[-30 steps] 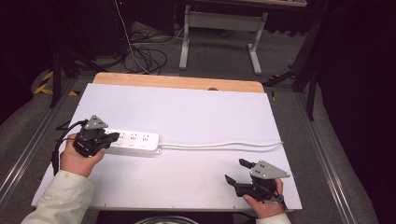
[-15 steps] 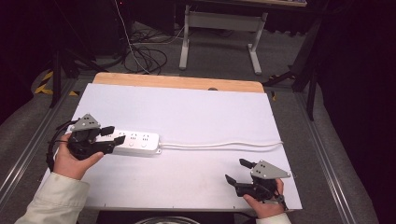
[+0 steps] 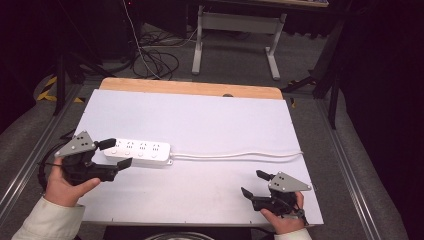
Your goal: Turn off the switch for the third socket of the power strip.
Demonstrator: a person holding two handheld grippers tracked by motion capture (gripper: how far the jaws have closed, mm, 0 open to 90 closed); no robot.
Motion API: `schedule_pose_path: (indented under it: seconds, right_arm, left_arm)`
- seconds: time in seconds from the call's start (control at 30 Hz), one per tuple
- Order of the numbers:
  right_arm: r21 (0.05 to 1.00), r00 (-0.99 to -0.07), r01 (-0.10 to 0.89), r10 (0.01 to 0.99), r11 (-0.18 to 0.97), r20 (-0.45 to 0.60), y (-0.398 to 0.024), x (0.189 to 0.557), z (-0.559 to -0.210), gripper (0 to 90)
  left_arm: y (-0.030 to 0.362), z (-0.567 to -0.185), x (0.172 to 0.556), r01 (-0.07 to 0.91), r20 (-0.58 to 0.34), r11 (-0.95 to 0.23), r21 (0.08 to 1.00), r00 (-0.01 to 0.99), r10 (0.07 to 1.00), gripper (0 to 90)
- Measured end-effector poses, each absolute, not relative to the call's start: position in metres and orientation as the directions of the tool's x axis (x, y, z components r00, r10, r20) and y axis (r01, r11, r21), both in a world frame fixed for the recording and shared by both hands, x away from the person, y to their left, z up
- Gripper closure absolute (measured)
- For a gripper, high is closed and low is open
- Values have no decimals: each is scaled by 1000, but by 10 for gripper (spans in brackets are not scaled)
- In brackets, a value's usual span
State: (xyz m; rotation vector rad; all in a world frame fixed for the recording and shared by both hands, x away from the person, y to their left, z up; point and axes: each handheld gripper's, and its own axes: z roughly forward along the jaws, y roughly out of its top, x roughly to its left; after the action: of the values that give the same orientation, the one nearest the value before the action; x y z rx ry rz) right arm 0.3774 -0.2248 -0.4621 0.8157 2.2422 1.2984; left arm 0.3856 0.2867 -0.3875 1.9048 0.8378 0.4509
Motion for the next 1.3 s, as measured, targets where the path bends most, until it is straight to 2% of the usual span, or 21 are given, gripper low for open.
schedule_pose_path:
  seconds: [0.17, 0.33, 0.6, 0.9, 1.3]
  right_arm:
    - [878, -739, 276, 671, 392, -67, -224, 377, -462, 243]
    - [878, -741, 275, 668, 392, -66, -224, 377, -462, 243]
    - [877, -741, 275, 668, 395, -68, -224, 377, -462, 243]
    - [875, -740, 277, 669, 397, -70, -224, 377, -462, 243]
    - [875, -740, 277, 669, 398, -70, -223, 377, -463, 242]
  left_arm:
    - [292, -398, 376, 360, -48, -289, 887, 694, 718, 146]
    - [299, -412, 368, 367, -89, -256, 894, 706, 702, 138]
    - [311, -430, 361, 347, -53, -260, 901, 683, 728, 139]
    - [314, -454, 358, 372, -108, -225, 901, 691, 714, 149]
    - [317, -476, 352, 357, -83, -246, 901, 698, 711, 139]
